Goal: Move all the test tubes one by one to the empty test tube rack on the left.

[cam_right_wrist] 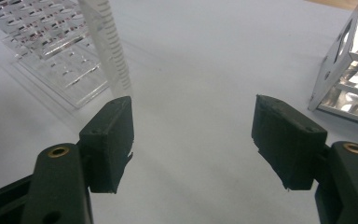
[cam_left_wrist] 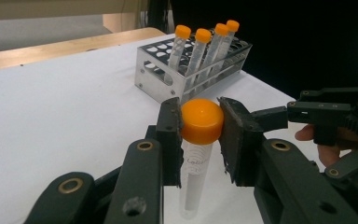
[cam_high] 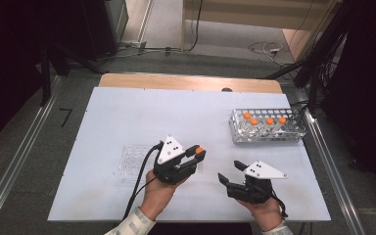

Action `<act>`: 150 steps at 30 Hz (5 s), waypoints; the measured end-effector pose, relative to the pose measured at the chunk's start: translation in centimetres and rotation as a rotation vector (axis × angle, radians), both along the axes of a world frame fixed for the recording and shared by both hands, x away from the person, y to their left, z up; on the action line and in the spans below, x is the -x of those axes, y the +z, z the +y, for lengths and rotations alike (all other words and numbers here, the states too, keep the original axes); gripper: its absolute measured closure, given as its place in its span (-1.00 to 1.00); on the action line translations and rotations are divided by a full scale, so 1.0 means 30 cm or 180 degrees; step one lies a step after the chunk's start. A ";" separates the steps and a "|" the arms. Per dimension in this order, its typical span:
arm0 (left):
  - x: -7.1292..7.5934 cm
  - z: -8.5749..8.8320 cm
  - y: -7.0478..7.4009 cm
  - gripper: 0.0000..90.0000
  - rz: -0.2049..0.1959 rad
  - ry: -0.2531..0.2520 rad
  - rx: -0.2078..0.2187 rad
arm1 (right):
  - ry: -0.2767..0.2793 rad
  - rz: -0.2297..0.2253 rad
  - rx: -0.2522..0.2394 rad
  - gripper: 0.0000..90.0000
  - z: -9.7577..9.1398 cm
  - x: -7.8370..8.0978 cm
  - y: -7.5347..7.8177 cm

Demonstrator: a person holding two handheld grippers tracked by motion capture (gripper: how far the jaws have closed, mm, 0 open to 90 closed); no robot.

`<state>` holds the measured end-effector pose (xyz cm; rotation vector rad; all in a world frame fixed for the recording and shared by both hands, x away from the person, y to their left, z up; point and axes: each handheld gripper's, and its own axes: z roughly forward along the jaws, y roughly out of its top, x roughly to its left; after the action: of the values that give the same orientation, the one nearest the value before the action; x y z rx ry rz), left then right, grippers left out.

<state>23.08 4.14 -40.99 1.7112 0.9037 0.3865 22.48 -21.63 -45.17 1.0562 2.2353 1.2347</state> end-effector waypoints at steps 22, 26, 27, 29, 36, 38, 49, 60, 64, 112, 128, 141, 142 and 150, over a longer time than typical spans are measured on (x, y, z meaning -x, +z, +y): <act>0.046 0.198 0.074 0.56 -0.0113 0.0300 0.0143 | -0.0015 0.0034 0.0010 -0.38 0.000 -0.006 -0.006; 0.057 0.229 0.081 0.56 -0.0118 0.0345 0.0153 | -0.0016 0.0036 0.0014 -0.38 0.001 -0.007 -0.008; 0.061 0.236 0.083 0.56 -0.0124 0.0359 0.0157 | -0.0015 0.0037 0.0014 -0.38 0.000 -0.007 -0.008; 0.067 0.250 0.085 0.56 -0.0123 0.0382 0.0134 | -0.0019 0.0038 0.0008 -0.38 0.000 -0.007 -0.008; 0.086 0.301 0.076 0.56 -0.0109 0.0468 0.0058 | -0.0013 0.0040 0.0007 -0.38 0.000 -0.008 -0.008; 0.088 0.312 0.070 0.56 -0.0089 0.0493 0.0029 | -0.0008 0.0044 0.0016 -0.37 0.001 -0.008 -0.009; 0.099 0.327 0.040 0.55 -0.0084 0.0527 -0.0083 | -0.0014 0.0046 0.0020 -0.37 0.002 -0.009 -0.011; 0.102 0.290 -0.023 0.55 -0.0112 0.0521 -0.0316 | -0.0018 0.0051 0.0026 -0.37 0.003 -0.009 -0.012; 0.099 0.280 -0.052 0.55 -0.0074 0.0529 -0.0360 | -0.0011 0.0053 0.0033 -0.37 0.005 -0.009 -0.014; 0.121 0.386 -0.072 -0.51 -0.0016 0.0945 -0.0161 | -0.0397 -0.0036 0.0005 -0.36 -0.087 -0.061 -0.004; 0.119 0.455 -0.082 -0.51 -0.0003 0.1122 -0.0140 | -0.1251 -0.0174 -0.0024 -0.30 -0.285 -0.199 -0.002; 0.116 0.475 -0.089 -0.51 -0.0009 0.1210 -0.0179 | -0.1701 -0.0238 0.0004 -0.14 -0.361 -0.305 -0.017; 0.115 0.476 -0.090 -0.51 -0.0008 0.1228 -0.0189 | -0.1701 -0.0238 0.0004 -0.14 -0.361 -0.305 -0.017; 0.117 0.484 -0.087 -0.50 -0.0022 0.1260 -0.0185 | -0.1922 -0.0330 0.0003 0.13 -0.381 -0.376 -0.015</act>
<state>19.58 18.66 -43.60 1.5777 1.2394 0.6853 33.76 -33.07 -45.62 1.4804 1.6485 0.9876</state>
